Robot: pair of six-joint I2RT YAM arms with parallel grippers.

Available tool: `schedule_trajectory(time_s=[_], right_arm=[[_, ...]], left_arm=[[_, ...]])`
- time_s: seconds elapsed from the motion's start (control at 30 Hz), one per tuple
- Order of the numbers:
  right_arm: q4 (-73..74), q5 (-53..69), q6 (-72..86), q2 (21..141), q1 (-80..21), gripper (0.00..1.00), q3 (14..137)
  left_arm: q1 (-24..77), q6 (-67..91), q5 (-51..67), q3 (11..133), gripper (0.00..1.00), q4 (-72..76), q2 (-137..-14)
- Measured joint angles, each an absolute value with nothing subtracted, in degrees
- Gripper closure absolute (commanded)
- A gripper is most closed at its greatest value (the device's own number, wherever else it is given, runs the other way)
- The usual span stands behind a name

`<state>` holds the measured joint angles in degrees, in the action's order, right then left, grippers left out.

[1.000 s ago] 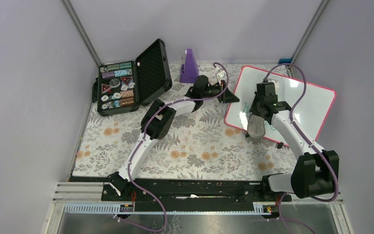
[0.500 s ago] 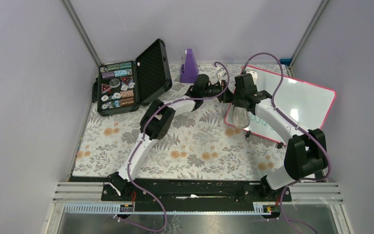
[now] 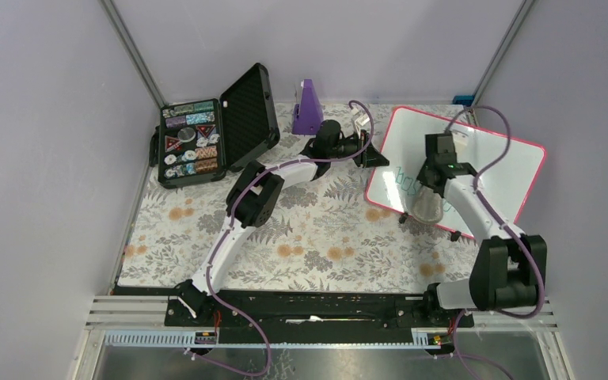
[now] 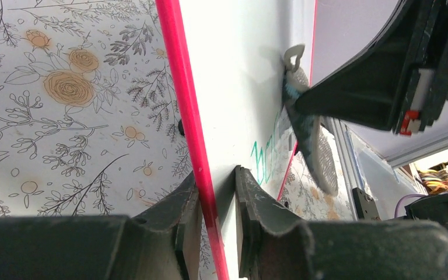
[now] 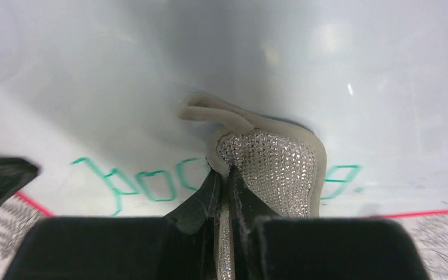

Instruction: Erase the whiteboard

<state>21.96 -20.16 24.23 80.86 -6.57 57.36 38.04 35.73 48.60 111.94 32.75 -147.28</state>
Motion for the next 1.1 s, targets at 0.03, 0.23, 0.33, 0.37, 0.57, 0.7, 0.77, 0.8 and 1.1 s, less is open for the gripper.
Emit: schedule_trajectory(time_s=[0.03,0.23,0.33,0.37,0.57,0.7,0.77,0.8,1.1], right_arm=[[22.2,-20.6,24.3,79.3,-5.3,1.00,56.4],[23.0,-20.3,23.9,77.4,-3.8,1.00,55.7],[24.7,-20.3,23.7,81.5,-6.9,1.00,58.8],[25.2,-20.4,23.7,83.8,-8.8,1.00,60.8],[26.0,-16.4,24.3,94.0,-19.1,1.00,69.3],[25.4,-13.5,25.3,95.8,-20.4,1.00,70.3],[25.4,-12.7,25.7,95.7,-19.8,1.00,70.3],[25.3,-12.1,26.0,95.6,-19.3,1.00,70.1],[22.5,-5.2,26.6,84.1,-4.4,1.00,59.8]], left_arm=[[38.1,35.4,48.6,111.7,1.00,32.5,-146.9],[38.3,34.3,48.0,111.1,1.00,31.4,-146.2],[38.3,34.0,47.8,111.1,1.00,31.0,-146.1],[38.3,33.8,47.7,111.1,1.00,30.7,-146.0],[38.5,31.8,46.9,111.1,1.00,28.3,-145.4],[38.6,31.2,46.4,111.1,1.00,27.0,-144.9],[38.6,31.0,46.3,111.1,1.00,26.7,-144.8],[38.6,31.0,46.2,111.1,1.00,26.6,-144.8],[38.7,30.9,45.9,111.1,1.00,26.6,-144.8]])
